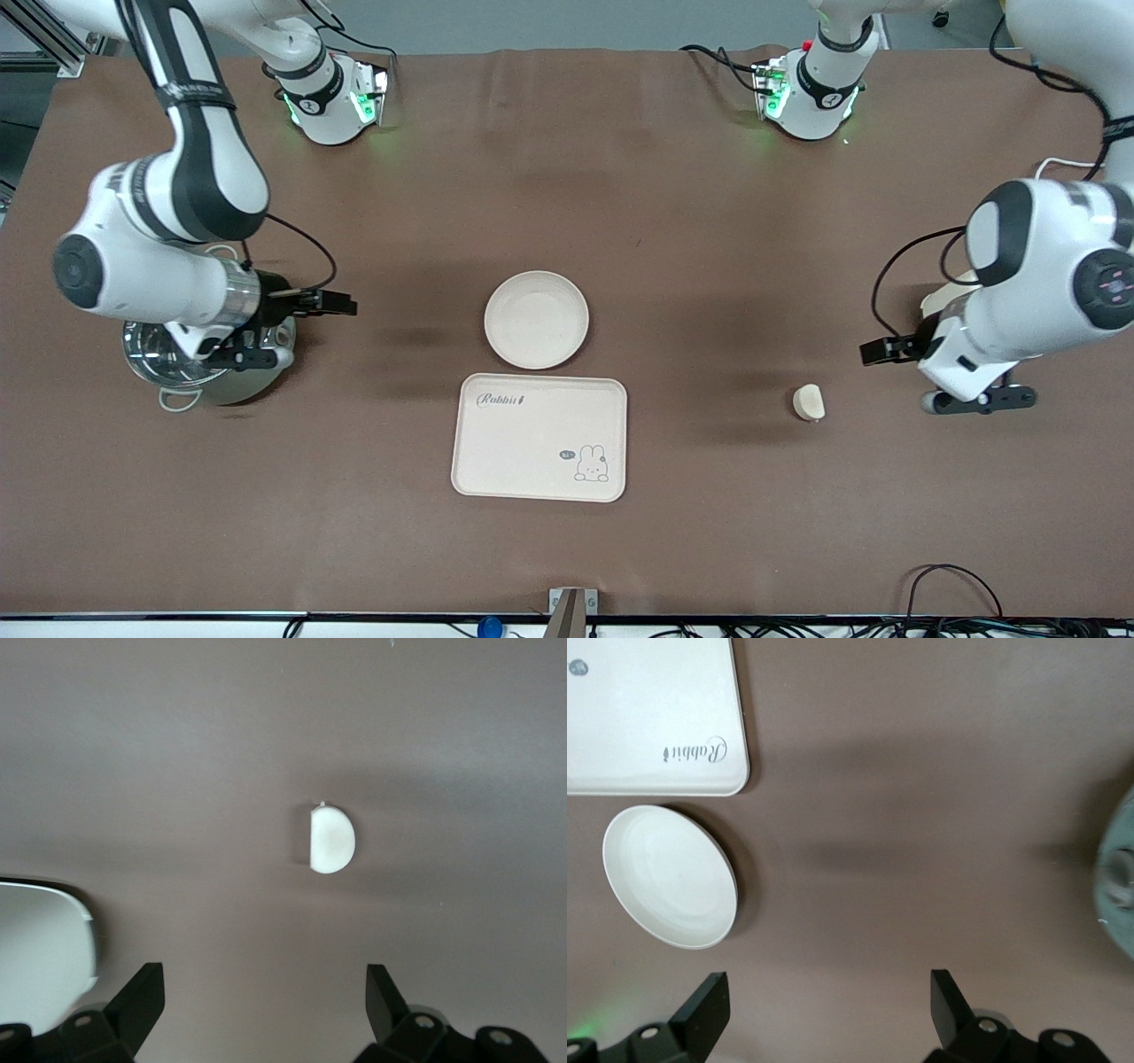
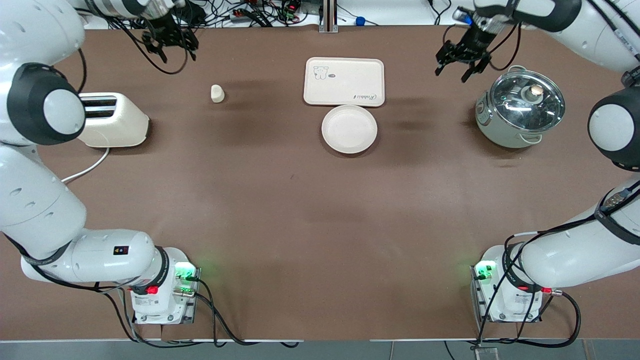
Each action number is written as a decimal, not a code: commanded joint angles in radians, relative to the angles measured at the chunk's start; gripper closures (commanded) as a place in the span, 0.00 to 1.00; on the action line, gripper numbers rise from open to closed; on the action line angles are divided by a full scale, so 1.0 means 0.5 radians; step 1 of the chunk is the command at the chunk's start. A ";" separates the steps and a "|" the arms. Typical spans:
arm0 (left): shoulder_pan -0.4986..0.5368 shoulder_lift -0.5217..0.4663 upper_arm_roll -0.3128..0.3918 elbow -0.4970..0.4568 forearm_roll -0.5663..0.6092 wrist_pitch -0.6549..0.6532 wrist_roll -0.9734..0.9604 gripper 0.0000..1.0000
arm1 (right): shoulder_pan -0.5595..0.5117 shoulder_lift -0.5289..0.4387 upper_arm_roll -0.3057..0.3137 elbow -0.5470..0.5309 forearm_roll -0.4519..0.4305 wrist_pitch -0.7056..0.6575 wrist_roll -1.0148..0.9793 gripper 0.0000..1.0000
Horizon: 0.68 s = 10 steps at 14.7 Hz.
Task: Place bun in plate and plate on tray
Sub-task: 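Reach the left gripper to the white bun while the right gripper approaches the plate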
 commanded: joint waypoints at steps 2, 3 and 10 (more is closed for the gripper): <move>-0.035 0.170 -0.010 -0.080 -0.014 0.295 -0.202 0.00 | 0.058 -0.077 0.011 -0.397 0.180 0.382 -0.002 0.00; -0.041 0.222 -0.010 -0.080 -0.014 0.365 -0.245 0.00 | 0.086 -0.077 0.011 -0.446 0.300 0.437 -0.023 0.00; -0.103 0.575 -0.010 -0.062 -0.014 0.866 -0.436 0.04 | 0.460 0.064 0.011 -0.551 0.555 0.845 -0.032 0.00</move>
